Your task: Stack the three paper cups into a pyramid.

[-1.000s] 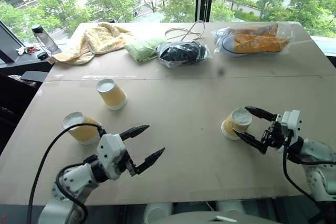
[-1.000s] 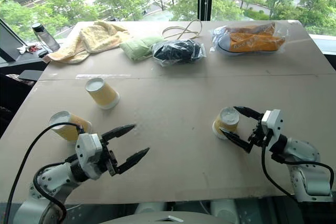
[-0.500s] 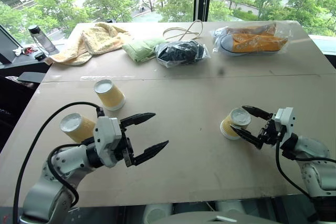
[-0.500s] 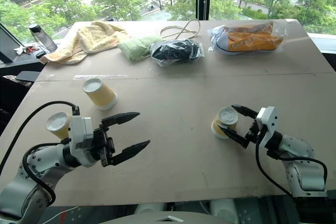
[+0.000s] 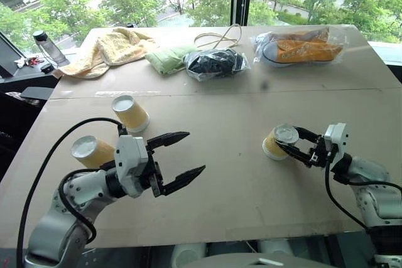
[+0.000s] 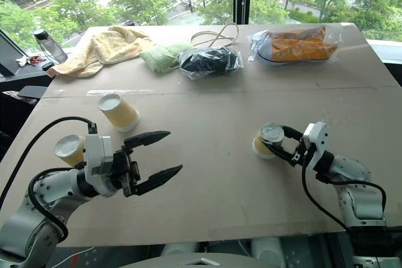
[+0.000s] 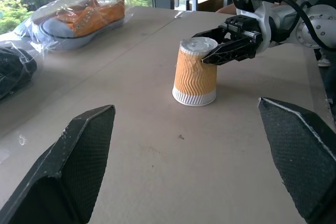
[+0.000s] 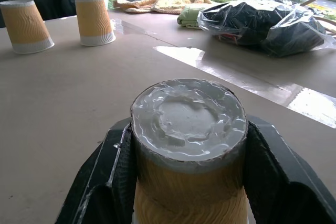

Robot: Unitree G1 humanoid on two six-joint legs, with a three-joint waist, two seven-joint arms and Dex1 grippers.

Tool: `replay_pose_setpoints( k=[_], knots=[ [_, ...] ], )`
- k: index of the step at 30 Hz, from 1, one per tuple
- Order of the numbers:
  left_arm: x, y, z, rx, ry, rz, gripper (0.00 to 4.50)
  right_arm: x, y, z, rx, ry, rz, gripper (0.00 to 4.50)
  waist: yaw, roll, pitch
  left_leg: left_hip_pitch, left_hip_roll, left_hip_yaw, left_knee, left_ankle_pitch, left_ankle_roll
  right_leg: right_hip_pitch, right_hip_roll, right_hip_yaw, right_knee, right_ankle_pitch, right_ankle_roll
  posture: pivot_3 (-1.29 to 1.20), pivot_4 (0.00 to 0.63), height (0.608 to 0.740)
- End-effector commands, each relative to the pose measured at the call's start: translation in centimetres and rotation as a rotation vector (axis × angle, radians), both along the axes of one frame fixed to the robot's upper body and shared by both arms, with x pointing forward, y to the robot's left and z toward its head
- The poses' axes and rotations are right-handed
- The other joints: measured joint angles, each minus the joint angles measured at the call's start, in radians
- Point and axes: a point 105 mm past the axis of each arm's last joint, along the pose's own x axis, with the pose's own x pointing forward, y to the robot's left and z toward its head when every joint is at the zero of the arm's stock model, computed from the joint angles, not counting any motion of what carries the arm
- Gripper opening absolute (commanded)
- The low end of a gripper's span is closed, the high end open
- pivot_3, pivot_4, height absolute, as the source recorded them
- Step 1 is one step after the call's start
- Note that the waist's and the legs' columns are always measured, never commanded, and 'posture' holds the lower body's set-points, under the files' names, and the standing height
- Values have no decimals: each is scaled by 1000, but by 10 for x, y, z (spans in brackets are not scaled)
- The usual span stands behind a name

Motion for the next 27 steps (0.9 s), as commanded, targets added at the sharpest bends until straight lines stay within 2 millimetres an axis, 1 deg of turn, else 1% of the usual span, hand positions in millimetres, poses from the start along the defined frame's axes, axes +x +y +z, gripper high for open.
replay_pose_setpoints(
  k=[1,6,11,14,18,20,21,22,24,27],
  knots=[
    [-2,-6,11,-5,-47,-24,4500,15,12,6,-2,15,-3,1944,-4,0,0,0,0,0,1,0,0,0,0,0,1,0,0,0,150,740],
    [0,-7,12,-7,-49,-24,4500,33,24,14,-6,-28,-14,1944,-7,0,0,0,0,-1,1,0,0,-1,0,0,3,0,0,0,150,740],
    [1,-5,12,-23,-31,6,4500,40,26,13,-31,-40,-18,1944,-10,0,0,0,0,0,1,0,0,-1,0,0,3,0,0,0,150,740],
    [1,-6,14,-96,40,19,4500,45,27,15,-38,-57,-26,1944,-16,0,0,0,1,0,1,0,0,-1,0,0,3,0,0,0,150,740],
    [1,-5,13,-96,55,33,4500,49,28,16,-41,-61,-30,1944,-19,0,0,1,1,0,1,0,0,-1,-1,1,5,0,0,0,150,740],
    [0,-4,13,-100,63,37,4500,51,28,16,-42,-60,-32,2947,-19,0,0,1,1,0,1,0,-1,-1,-1,1,5,0,0,0,150,740],
    [0,-4,12,-99,65,39,4500,51,29,16,-39,-58,-30,3255,-19,0,0,1,1,-1,1,0,-1,-1,-1,1,6,0,0,0,150,740],
    [0,-4,12,-99,66,40,4500,51,29,16,-37,-56,-28,3723,-19,0,0,1,1,-1,1,0,-1,-1,0,1,6,0,0,0,150,740],
    [-1,-2,13,-109,63,49,4500,48,29,18,-29,-52,-15,4447,-19,0,1,1,1,0,1,0,-1,-1,-1,1,6,0,0,0,150,740],
    [-6,0,11,-87,33,87,4500,43,22,25,-15,-65,-12,4447,-19,0,1,0,1,-1,1,0,-1,-1,-1,1,5,0,0,0,150,740]
  ],
)
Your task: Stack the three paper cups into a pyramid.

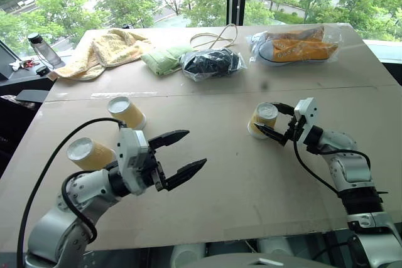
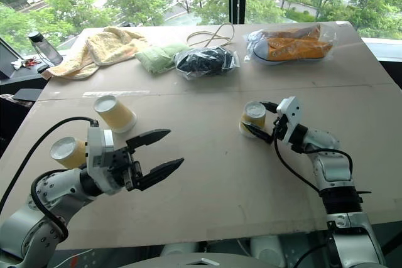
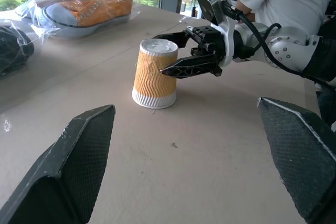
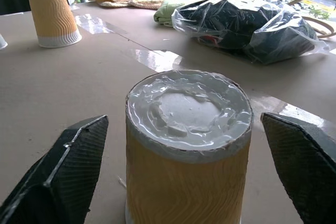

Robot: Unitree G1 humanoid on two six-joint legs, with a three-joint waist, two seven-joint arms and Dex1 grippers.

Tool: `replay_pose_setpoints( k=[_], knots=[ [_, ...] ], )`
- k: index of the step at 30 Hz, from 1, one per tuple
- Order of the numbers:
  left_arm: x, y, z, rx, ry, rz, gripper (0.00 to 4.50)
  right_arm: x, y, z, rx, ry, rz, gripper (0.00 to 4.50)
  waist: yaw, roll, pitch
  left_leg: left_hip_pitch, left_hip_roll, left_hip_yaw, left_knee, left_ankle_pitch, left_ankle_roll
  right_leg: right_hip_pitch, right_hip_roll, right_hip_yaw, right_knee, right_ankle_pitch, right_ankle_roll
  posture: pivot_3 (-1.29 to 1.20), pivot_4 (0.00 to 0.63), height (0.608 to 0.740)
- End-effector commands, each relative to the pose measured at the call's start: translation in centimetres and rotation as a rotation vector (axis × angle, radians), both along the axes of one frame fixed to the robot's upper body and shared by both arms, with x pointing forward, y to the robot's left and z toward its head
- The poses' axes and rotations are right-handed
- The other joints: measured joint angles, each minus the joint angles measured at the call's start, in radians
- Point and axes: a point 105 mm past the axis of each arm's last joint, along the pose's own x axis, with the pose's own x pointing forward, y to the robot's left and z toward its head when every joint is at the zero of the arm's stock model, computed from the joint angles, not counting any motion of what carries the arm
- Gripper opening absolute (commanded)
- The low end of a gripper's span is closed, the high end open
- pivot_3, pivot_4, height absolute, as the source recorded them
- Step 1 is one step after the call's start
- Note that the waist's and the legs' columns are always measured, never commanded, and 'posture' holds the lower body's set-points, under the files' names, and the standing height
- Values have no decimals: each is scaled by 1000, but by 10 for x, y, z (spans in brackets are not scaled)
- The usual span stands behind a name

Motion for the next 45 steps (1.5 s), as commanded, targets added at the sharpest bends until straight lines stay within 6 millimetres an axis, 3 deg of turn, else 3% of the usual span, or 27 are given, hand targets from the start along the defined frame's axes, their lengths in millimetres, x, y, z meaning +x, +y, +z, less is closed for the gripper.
replay_pose_setpoints(
  k=[1,5,8,11,15,20,31,39,45],
  knots=[
    [-12,-2,11,14,-91,30,4500,-8,-9,24,31,-67,14,4447,0,0,0,0,0,0,0,0,0,0,0,0,0,0,0,0,150,740],
    [-18,1,19,-48,-146,170,4500,-19,-24,40,37,-92,7,4447,1,0,1,-1,0,0,0,0,0,0,-2,2,-2,0,0,0,150,740],
    [-15,14,29,-126,-230,379,4500,-29,-30,58,68,-133,32,4447,2,-1,1,-1,0,0,0,0,0,0,-3,2,-2,0,0,0,150,740],
    [-17,33,20,-133,-258,661,4500,-52,-21,73,103,-123,180,4447,-1,-1,1,0,-1,0,0,0,0,1,-2,3,-2,0,0,0,150,740],
    [-24,56,8,-156,-249,964,4500,-89,1,73,125,-28,418,4447,2,-4,3,-1,0,-2,0,0,0,2,-1,2,-4,0,0,0,150,740],
    [-29,83,-6,-135,-210,1206,4500,-102,12,73,126,-49,505,4447,4,-9,6,-2,-1,-4,0,0,0,2,0,0,-4,0,0,0,150,740],
    [-23,137,-25,-5,-201,1353,4500,-102,18,67,135,-66,507,4447,3,-12,7,-2,-1,-5,0,0,0,1,0,-4,-4,0,0,0,150,740],
    [-15,154,-40,11,-181,1355,4500,-105,18,63,143,-70,484,4447,4,-12,7,-2,-1,-5,0,0,0,2,-1,-4,-3,0,0,0,150,740],
    [-1,165,-39,3,-204,1358,4500,-106,19,64,152,-82,467,4447,3,-12,7,-2,-1,-6,0,0,0,1,-1,-3,-2,0,0,0,150,740]
  ],
)
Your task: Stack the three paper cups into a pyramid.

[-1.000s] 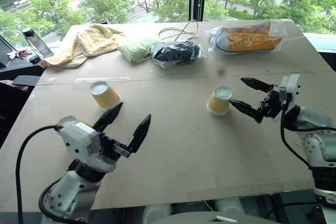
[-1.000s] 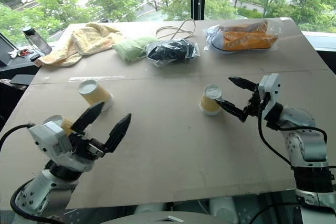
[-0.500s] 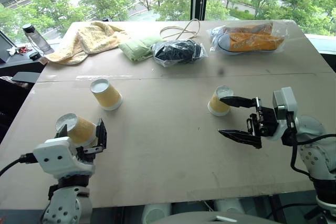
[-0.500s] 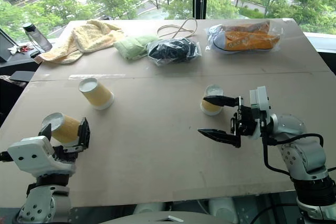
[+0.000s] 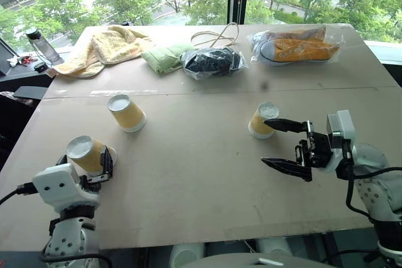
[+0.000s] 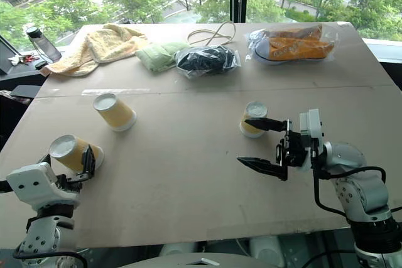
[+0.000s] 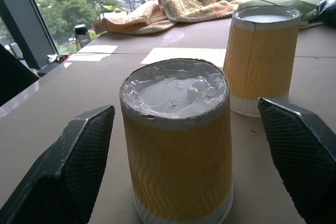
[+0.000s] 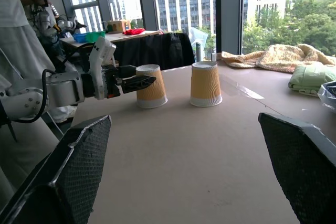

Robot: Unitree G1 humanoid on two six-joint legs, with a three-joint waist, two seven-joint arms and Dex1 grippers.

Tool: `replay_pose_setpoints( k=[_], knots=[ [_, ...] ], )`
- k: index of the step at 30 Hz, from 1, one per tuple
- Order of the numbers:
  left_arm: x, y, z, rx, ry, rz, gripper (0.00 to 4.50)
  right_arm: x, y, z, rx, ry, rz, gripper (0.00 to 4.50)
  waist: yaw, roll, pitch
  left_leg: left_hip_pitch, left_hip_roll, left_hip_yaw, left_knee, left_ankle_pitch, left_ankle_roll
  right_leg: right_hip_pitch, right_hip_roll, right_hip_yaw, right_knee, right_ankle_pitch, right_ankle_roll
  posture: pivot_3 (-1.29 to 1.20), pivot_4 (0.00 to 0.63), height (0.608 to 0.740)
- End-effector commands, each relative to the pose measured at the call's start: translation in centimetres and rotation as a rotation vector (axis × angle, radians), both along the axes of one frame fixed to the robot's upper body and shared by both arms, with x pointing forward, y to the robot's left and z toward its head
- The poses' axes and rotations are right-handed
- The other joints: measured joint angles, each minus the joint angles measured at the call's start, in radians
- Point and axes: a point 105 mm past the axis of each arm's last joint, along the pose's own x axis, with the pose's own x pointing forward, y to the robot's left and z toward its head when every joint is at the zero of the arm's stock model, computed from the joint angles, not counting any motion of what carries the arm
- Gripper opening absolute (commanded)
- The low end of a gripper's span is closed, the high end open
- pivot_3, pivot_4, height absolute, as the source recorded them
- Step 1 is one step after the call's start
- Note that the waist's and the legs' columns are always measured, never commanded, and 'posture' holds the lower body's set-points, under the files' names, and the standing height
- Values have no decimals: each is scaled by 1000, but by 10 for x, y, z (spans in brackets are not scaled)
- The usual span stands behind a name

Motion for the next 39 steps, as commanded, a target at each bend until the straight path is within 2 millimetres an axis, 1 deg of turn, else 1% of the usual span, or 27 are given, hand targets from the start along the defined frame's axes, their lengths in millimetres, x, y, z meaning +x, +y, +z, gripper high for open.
replay_pose_setpoints(
  k=[1,5,11,12,13,15,16,21,23,25,28,29,31,32,33,34,36,37,39],
  knots=[
    [4,11,12,34,-49,24,4500,-6,2,9,12,-56,7,4447,0,0,0,0,0,0,0,0,0,0,0,0,0,0,0,0,150,740],
    [6,15,15,42,-61,22,4500,-8,1,7,10,-59,-2,4447,0,0,0,0,0,0,0,0,0,0,-1,0,0,0,0,0,150,740],
    [9,16,14,30,-65,15,4500,-6,-2,8,18,-70,-26,4447,-1,0,0,0,0,0,0,0,0,0,-1,0,1,0,0,0,150,740],
    [9,17,14,29,-67,18,3973,-6,-2,7,17,-70,-27,4500,-1,0,0,0,0,0,0,0,0,0,-1,0,2,0,0,0,150,740],
    [9,17,15,33,-69,15,3732,-6,-2,7,17,-71,-28,4500,0,0,0,0,0,0,0,0,0,0,-1,0,1,0,0,0,150,740],
    [10,17,14,28,-65,14,2785,-5,-2,7,18,-71,-31,4500,0,0,0,0,0,0,0,0,0,0,-1,0,1,0,0,0,150,740],
    [10,17,14,30,-63,11,2412,-5,-2,6,18,-72,-32,4500,0,0,0,0,0,0,0,0,0,0,-1,0,1,0,0,0,150,740],
    [12,15,16,26,-82,10,2412,-4,-3,5,17,-76,-36,4500,0,0,0,0,0,0,0,0,0,0,-1,0,1,0,0,0,150,740],
    [15,9,20,29,-99,-26,2412,-4,-3,5,17,-77,-37,4500,0,0,0,0,0,0,0,0,0,0,-1,0,2,0,0,0,150,740],
    [22,-4,27,60,-113,-108,2412,-4,-5,5,15,-78,-39,4500,1,0,0,0,0,0,0,0,0,0,-1,0,2,0,0,0,150,740],
    [36,-44,41,119,-139,-347,2412,-5,-8,6,15,-75,-49,4500,4,0,0,0,0,-1,0,0,0,0,-1,0,1,0,0,0,150,740],
    [38,-52,44,132,-142,-394,2412,-5,-9,6,16,-73,-53,4500,5,0,0,0,0,-1,0,0,0,0,-1,0,1,0,0,0,150,740],
    [50,-81,48,173,-123,-560,2412,-4,-15,5,9,-72,-83,4500,6,0,0,0,0,-1,0,0,0,0,-2,0,1,0,0,0,150,740],
    [55,-91,49,197,-110,-617,2412,-4,-18,4,6,-70,-96,4500,9,0,0,0,0,-1,0,0,0,0,-2,0,2,0,0,0,150,740],
    [64,-104,51,214,-112,-684,2412,-3,-23,3,7,-64,-121,4500,10,0,0,0,0,-1,0,0,-1,0,-2,0,2,0,0,0,150,740],
    [77,-120,51,227,-112,-765,2412,-2,-31,-2,-5,-51,-161,4500,15,0,0,0,-1,-1,0,1,-1,0,-1,0,2,0,0,0,150,740],
    [98,-149,50,220,-100,-889,2412,1,-48,-9,-11,-28,-254,4500,32,1,0,0,-2,-1,1,1,-2,0,-1,-2,3,0,0,0,150,740],
    [107,-159,48,217,-87,-927,2412,3,-55,-12,-10,-22,-295,4500,31,1,-1,-1,-2,-2,3,1,-2,1,0,-5,3,0,0,0,150,740],
    [118,-175,46,199,-70,-990,2412,5,-62,-14,-16,-14,-340,4500,24,1,-1,-1,-3,-2,5,1,-2,1,1,-5,3,0,0,0,150,740]
  ],
)
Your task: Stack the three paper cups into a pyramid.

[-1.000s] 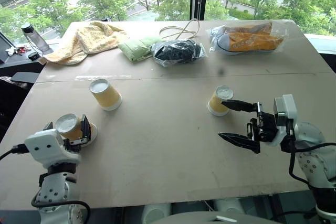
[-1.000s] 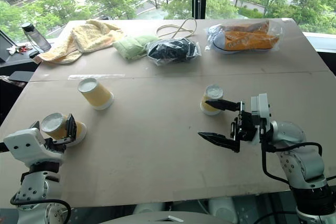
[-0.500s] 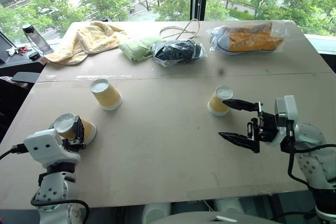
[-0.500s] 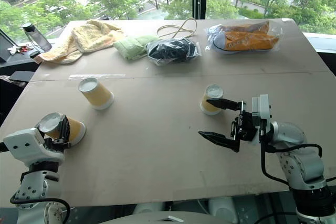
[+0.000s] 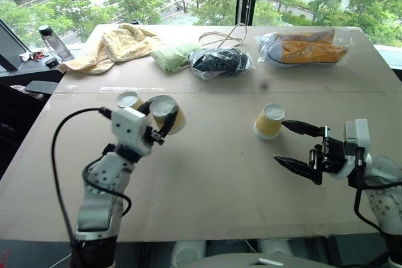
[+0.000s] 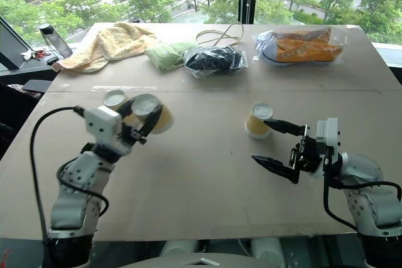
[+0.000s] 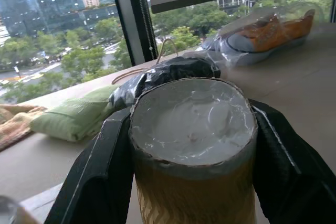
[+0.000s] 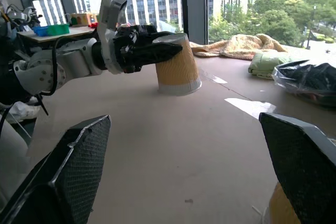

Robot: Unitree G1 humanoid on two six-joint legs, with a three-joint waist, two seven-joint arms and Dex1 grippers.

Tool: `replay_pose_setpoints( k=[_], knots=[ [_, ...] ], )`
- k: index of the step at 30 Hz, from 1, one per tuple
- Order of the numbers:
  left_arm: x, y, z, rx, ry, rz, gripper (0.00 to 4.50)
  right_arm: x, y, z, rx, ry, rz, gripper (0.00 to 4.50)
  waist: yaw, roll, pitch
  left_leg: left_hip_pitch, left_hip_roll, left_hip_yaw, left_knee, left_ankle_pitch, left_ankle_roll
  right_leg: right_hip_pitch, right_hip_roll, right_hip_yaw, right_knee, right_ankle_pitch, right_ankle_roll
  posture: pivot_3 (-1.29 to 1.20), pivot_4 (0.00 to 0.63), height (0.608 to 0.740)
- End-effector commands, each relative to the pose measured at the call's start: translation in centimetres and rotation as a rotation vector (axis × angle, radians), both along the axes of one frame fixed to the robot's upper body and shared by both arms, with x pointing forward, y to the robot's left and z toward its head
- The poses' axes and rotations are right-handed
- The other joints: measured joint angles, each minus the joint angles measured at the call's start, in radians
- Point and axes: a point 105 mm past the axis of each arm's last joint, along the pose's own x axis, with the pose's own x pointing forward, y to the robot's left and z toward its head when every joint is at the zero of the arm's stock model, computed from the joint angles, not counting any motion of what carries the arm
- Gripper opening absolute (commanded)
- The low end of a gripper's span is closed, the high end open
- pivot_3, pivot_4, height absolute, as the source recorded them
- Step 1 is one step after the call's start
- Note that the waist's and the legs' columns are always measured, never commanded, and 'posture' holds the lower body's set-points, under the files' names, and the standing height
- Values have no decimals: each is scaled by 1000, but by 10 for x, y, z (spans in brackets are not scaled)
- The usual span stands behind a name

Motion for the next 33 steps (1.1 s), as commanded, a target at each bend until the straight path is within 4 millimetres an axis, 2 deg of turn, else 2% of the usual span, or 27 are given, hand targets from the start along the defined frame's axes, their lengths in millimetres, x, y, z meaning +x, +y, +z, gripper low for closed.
replay_pose_setpoints(
  k=[1,5,9,14,20,31,33],
  knots=[
    [13,-30,-13,19,69,-120,2412,4,-17,5,-14,-41,-94,4500,-8,0,0,0,0,0,0,0,0,0,0,0,0,0,0,0,150,740],
    [20,-64,-22,43,122,-261,2412,1,-21,2,-50,-47,-129,4500,-19,0,0,0,1,-1,1,0,0,-1,3,2,0,0,0,0,150,740],
    [27,-79,-30,92,128,-301,2412,1,-20,3,-46,-53,-156,4500,-19,1,1,1,1,-5,0,0,0,-1,6,1,2,0,0,0,150,740],
    [32,-97,-34,70,123,-338,2412,0,-18,2,-45,-47,-164,4500,-14,1,1,0,1,-6,3,0,0,-1,6,1,4,0,0,0,150,740],
    [29,-116,-37,33,125,-391,2412,0,-18,4,-51,-46,-169,4500,-1,1,1,-1,1,-6,4,0,0,-1,5,1,3,0,0,0,150,740],
    [24,-127,-43,58,114,-423,2412,0,-14,3,-60,-26,-152,4500,-2,2,1,-1,0,-6,5,0,0,0,5,1,3,0,0,0,150,740],
    [24,-126,-39,47,91,-409,3372,1,-14,2,-63,-19,-153,4500,-2,2,1,-1,0,-6,5,0,0,0,5,1,3,0,0,0,150,740]
  ],
)
